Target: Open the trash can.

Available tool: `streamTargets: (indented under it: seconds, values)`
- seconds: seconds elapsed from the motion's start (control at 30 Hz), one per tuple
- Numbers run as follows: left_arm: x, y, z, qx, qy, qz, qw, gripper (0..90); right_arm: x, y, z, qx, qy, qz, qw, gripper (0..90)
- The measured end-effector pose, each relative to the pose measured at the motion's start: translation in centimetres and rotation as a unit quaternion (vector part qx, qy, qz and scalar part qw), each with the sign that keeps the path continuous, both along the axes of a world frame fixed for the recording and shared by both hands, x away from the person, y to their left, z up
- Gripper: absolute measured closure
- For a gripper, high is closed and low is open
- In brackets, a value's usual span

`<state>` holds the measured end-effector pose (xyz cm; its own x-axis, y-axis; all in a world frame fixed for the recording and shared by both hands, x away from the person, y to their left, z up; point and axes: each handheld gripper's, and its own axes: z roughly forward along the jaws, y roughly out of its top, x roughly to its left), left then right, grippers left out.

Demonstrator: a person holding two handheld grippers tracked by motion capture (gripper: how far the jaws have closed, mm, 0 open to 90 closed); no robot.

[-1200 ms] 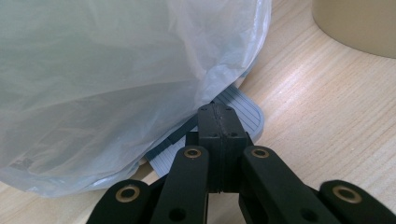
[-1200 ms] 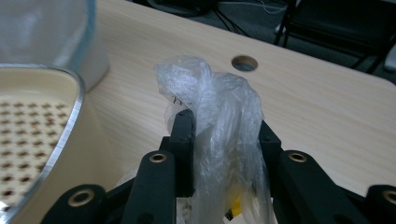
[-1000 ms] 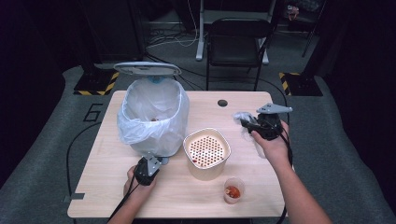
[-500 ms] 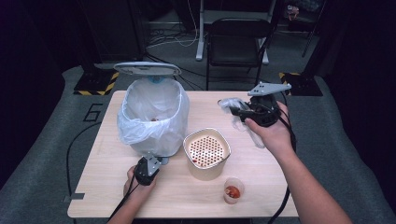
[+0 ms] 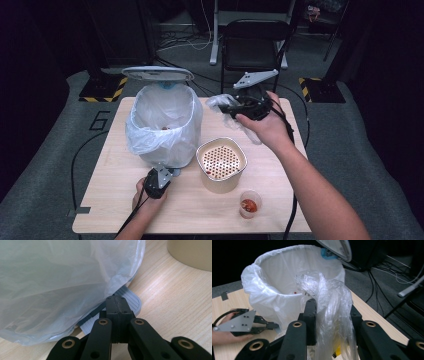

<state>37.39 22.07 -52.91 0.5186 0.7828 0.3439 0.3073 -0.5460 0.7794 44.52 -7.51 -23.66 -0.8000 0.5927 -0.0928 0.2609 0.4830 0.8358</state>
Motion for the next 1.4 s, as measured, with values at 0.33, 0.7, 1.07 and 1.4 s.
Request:
streamTargets:
  seconds: [0.33,0.7,1.07,1.4]
  values:
    - [0.0,0.1,0.1,0.000,0.009,-0.004,0.9999,90.0,0.8,3.9,-0.6,-0.008,-0.013,0.037,0.9992,69.2]
    - [0.0,0.1,0.1,0.000,0.011,-0.004,0.9999,90.0,1.4,7.6,-0.3,-0.015,-0.011,0.059,0.9981,69.5]
    - [0.0,0.0,0.1,0.002,0.007,-0.003,1.0000,90.0,1.2,9.3,-0.3,-0.011,-0.009,0.075,0.9971,69.7]
    - [0.0,0.0,0.1,0.003,0.007,-0.004,1.0000,90.0,1.4,11.6,-1.1,-0.015,-0.009,0.085,0.9962,69.7]
